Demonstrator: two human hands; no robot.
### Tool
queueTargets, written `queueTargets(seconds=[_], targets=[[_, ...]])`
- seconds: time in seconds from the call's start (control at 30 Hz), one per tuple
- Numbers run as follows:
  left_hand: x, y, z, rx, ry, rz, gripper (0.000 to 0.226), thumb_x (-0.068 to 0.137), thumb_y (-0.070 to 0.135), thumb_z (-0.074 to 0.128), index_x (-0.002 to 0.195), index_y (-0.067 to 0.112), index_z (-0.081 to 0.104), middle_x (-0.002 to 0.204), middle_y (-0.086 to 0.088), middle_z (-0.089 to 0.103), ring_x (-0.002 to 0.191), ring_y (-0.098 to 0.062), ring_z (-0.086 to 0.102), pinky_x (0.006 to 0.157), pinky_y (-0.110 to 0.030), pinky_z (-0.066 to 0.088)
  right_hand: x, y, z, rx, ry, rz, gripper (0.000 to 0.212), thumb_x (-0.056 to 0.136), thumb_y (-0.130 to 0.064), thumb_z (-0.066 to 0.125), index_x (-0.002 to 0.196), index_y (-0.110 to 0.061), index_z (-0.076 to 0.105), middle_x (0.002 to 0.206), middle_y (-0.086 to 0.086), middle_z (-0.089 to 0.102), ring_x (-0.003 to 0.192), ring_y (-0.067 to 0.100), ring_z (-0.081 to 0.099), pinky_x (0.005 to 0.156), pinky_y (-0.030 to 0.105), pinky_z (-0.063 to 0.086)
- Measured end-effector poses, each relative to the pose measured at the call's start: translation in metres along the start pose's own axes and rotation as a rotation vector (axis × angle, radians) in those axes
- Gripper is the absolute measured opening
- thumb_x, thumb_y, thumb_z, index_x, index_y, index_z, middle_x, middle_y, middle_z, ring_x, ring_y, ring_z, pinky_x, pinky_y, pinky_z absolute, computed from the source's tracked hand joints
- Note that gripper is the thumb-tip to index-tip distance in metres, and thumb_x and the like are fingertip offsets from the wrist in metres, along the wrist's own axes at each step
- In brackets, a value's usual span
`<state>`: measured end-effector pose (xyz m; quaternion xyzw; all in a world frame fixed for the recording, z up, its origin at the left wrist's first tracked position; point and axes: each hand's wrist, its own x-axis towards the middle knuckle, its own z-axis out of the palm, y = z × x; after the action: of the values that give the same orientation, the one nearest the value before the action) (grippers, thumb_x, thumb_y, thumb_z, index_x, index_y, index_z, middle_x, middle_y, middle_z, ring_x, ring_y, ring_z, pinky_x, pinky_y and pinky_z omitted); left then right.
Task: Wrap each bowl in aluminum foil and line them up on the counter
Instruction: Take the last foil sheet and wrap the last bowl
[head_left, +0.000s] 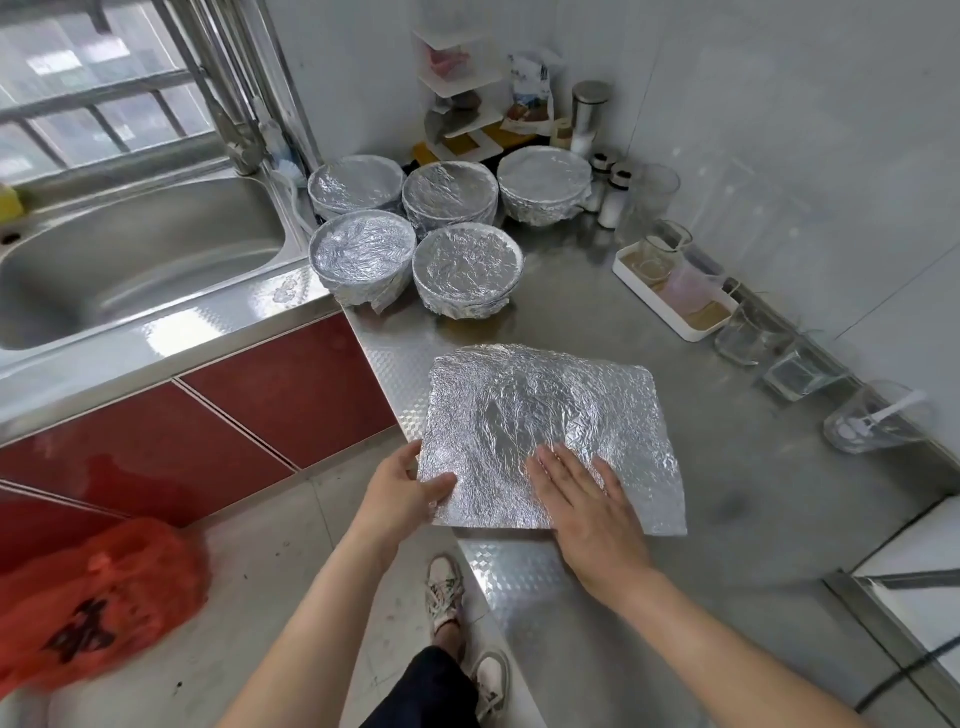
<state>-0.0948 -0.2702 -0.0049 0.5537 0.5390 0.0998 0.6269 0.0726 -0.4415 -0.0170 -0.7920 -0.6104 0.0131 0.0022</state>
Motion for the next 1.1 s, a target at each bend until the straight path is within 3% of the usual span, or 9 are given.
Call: queueTargets(seconds=[0.1,0.2,0.27,0.4,0.53,0.63,0.7,0.8,1.1], targets=[[-0.009,0.008,-0.002,0.04,0.145,0.096,0.07,0.082,0.025,0.078,0.142,0.022,0.043,0.119,0.0,0.057,0.11,-0.024,0.059,0.09,-0.047,0.053,0.009,0.002,-0.005,0.002,-0.046,-0.013,0.101,0.068,-0.021,0.079,0.151,-0.02,0.022,0.157,0.003,0.025,0.145,0.019,0.016,0.113,0.046,0.003],[-0.015,0.016,-0.006,0.031,0.322,0.233,0.047,0.087,0.02,0.072,0.129,0.027,0.053,0.109,0.003,0.06,0.101,-0.019,0.06,0.083,-0.039,0.054,0.008,0.011,-0.021,0.13,-0.011,0.012,0.086,0.084,-0.075,0.035,0.153,-0.032,0.007,0.16,-0.008,0.0,0.148,0.012,0.0,0.114,0.046,-0.007],[-0.017,0.02,-0.006,-0.005,0.409,0.293,0.033,0.088,0.016,0.07,0.115,0.032,0.06,0.106,0.003,0.063,0.095,-0.015,0.062,0.084,-0.035,0.053,0.002,0.022,-0.038,0.345,0.041,0.182,0.088,0.079,-0.084,0.022,0.152,-0.035,0.014,0.159,-0.011,0.002,0.147,0.008,-0.001,0.114,0.046,0.002],[-0.019,0.019,-0.005,-0.102,0.322,0.228,0.019,0.091,0.02,0.066,0.105,0.032,0.062,0.107,-0.001,0.065,0.084,-0.014,0.063,0.074,-0.031,0.05,-0.007,0.045,-0.052,0.757,0.33,0.687,0.072,0.085,-0.061,0.048,0.144,-0.02,0.04,0.15,0.006,0.039,0.138,0.022,0.035,0.109,0.042,0.03],[-0.02,0.01,-0.007,-0.187,0.184,0.057,0.034,0.09,0.037,0.067,0.121,0.028,0.057,0.121,-0.001,0.06,0.096,-0.014,0.062,0.071,-0.029,0.05,-0.012,0.068,-0.044,1.383,0.222,1.231,0.053,0.081,-0.048,0.065,0.124,-0.017,0.054,0.121,0.005,0.061,0.107,0.02,0.057,0.092,0.035,0.044],[-0.024,0.007,-0.008,-0.21,0.094,-0.061,0.041,0.088,0.038,0.069,0.123,0.021,0.058,0.113,0.001,0.065,0.077,-0.011,0.066,0.069,-0.028,0.054,-0.023,0.073,-0.039,1.513,0.07,1.303,0.023,0.088,-0.04,0.065,0.093,-0.018,0.061,0.084,-0.001,0.061,0.072,0.012,0.054,0.06,0.024,0.037],[-0.027,0.005,-0.009,-0.265,0.022,-0.138,0.038,0.087,0.038,0.07,0.117,0.017,0.06,0.084,0.001,0.07,0.062,-0.009,0.066,0.06,-0.024,0.053,-0.028,0.074,-0.038,1.589,0.008,1.344,0.017,0.087,-0.034,0.068,0.087,-0.018,0.061,0.081,-0.001,0.062,0.067,0.013,0.059,0.047,0.018,0.03],[-0.029,0.002,-0.011,-0.304,-0.031,-0.185,0.037,0.086,0.037,0.071,0.109,0.009,0.061,0.049,0.006,0.054,0.042,-0.005,0.05,0.05,-0.019,0.047,-0.031,0.072,-0.041,1.657,-0.071,1.37,0.017,0.084,-0.032,0.071,0.088,-0.019,0.062,0.082,-0.001,0.061,0.067,0.015,0.062,0.039,0.013,0.026],[-0.033,-0.002,-0.017,-0.327,0.019,-0.172,0.016,0.085,0.023,0.074,0.081,0.009,0.067,0.062,-0.001,0.066,0.05,-0.004,0.058,0.051,-0.014,0.051,-0.043,0.072,-0.036,1.768,-0.109,1.347,0.013,0.084,-0.021,0.07,0.079,-0.013,0.062,0.056,-0.003,0.062,0.043,0.004,0.055,0.034,0.011,0.025]])
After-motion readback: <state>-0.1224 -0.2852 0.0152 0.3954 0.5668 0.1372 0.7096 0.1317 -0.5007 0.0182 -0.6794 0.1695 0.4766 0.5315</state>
